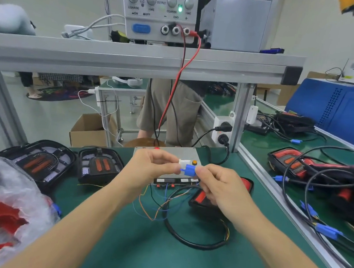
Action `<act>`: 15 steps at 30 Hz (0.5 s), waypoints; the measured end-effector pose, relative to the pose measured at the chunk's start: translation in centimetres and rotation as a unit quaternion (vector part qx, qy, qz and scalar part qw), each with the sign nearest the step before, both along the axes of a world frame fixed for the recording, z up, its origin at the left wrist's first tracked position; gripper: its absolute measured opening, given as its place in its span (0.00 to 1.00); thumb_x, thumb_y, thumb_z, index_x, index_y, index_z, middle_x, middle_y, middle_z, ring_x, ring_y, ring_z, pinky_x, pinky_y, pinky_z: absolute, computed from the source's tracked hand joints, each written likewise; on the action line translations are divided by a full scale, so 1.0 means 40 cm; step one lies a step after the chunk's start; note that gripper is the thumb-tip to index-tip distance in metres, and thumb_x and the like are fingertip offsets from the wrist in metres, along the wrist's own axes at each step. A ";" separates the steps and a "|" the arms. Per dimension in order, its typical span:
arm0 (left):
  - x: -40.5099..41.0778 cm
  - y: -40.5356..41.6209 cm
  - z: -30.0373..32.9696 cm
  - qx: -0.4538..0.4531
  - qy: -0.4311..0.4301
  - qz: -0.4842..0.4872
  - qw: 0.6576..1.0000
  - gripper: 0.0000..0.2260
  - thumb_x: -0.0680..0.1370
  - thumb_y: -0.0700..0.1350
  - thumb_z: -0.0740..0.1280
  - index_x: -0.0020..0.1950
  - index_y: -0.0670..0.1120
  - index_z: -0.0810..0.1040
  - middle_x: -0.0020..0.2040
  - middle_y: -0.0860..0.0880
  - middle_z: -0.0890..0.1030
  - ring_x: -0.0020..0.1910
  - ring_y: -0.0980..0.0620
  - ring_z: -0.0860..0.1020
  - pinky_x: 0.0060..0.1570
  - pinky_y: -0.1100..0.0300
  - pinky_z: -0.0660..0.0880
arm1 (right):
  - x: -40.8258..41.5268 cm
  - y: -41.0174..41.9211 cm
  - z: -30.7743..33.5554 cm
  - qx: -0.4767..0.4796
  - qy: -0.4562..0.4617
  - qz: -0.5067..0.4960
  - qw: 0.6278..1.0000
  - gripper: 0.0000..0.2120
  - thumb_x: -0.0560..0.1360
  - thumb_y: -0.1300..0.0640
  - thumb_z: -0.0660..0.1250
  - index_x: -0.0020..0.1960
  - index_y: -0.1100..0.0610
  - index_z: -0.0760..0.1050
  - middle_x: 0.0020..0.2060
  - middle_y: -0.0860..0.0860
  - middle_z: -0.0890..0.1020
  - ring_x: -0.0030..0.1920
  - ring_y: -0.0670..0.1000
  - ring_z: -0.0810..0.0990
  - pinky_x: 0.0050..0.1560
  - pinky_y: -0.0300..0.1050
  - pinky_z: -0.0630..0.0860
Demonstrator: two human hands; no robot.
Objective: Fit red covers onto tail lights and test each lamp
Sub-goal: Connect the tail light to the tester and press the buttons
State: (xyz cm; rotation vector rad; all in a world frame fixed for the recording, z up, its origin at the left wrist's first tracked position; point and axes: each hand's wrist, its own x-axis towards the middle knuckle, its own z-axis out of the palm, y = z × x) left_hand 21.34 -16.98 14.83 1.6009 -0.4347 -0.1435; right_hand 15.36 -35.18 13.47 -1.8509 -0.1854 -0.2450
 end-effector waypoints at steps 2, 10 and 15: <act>0.000 0.010 0.002 -0.001 -0.003 -0.017 1.000 0.03 0.71 0.38 0.73 0.41 0.45 0.86 0.34 0.47 0.83 0.28 0.57 0.69 0.29 0.72 0.65 | 0.006 0.012 0.002 -0.010 0.002 -0.009 1.000 0.21 0.80 0.52 0.62 0.28 0.54 0.69 0.23 0.44 0.65 0.24 0.43 0.60 0.26 0.33 0.58; 0.012 0.045 -0.010 -0.005 -0.002 -0.011 1.000 0.05 0.74 0.33 0.67 0.44 0.37 0.84 0.33 0.46 0.82 0.26 0.57 0.64 0.28 0.70 0.62 | 0.009 0.026 0.010 -0.024 0.003 -0.043 0.999 0.19 0.80 0.50 0.62 0.34 0.57 0.75 0.24 0.44 0.64 0.25 0.45 0.59 0.28 0.37 0.57; 0.011 0.042 -0.010 0.022 -0.036 -0.031 0.999 0.05 0.73 0.30 0.68 0.44 0.36 0.83 0.31 0.47 0.83 0.29 0.62 0.77 0.31 0.76 0.68 | 0.016 0.054 0.004 -0.062 -0.004 -0.041 0.997 0.17 0.80 0.52 0.63 0.37 0.61 0.77 0.22 0.43 0.64 0.26 0.44 0.60 0.28 0.37 0.58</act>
